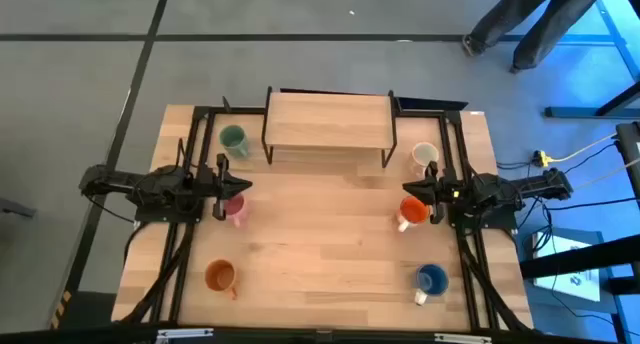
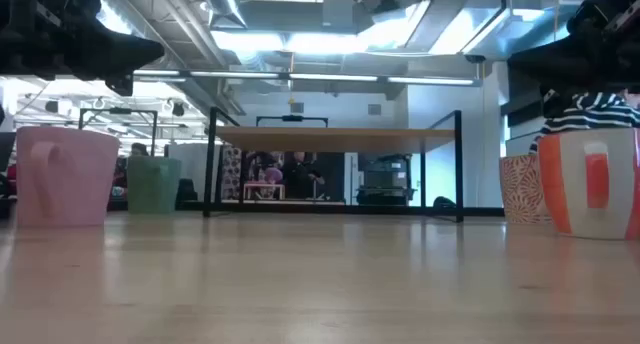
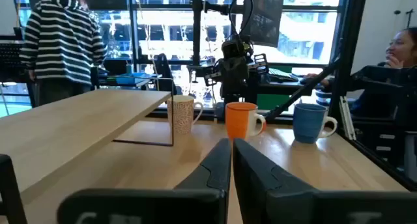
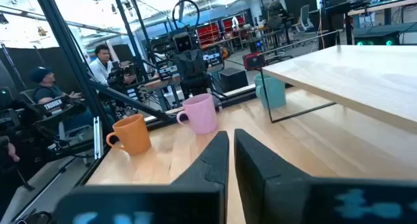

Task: Place coffee mugs
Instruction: Put the orange white mug on the shelf

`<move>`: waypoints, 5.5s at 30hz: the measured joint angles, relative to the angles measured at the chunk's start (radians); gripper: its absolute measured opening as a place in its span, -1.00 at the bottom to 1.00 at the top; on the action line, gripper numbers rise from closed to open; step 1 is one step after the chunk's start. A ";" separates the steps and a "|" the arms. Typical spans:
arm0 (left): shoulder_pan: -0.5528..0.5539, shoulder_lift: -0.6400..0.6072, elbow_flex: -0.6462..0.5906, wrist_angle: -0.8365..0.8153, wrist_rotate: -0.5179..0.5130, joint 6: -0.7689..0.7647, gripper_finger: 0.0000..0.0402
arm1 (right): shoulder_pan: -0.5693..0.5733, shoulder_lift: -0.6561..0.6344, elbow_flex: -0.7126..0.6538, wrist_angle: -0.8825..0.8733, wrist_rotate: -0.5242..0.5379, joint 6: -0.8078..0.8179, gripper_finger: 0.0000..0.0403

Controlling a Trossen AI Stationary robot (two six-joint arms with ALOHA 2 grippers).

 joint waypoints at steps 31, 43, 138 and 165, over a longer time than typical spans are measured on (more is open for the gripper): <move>0.000 0.000 0.000 0.024 -0.052 0.003 -0.94 | 0.000 0.521 0.456 -0.229 0.079 -0.003 -0.93; 0.000 0.000 0.000 0.407 -0.131 -0.106 -0.94 | 0.000 0.816 0.833 -0.610 0.026 0.224 -0.93; 0.000 0.000 0.000 0.388 -0.471 -0.106 -0.94 | 0.000 1.375 0.909 -0.985 -0.172 0.758 -0.97; 0.000 0.000 0.000 0.360 -0.508 -0.140 -0.94 | -0.184 1.375 1.491 -1.226 0.047 0.170 -0.99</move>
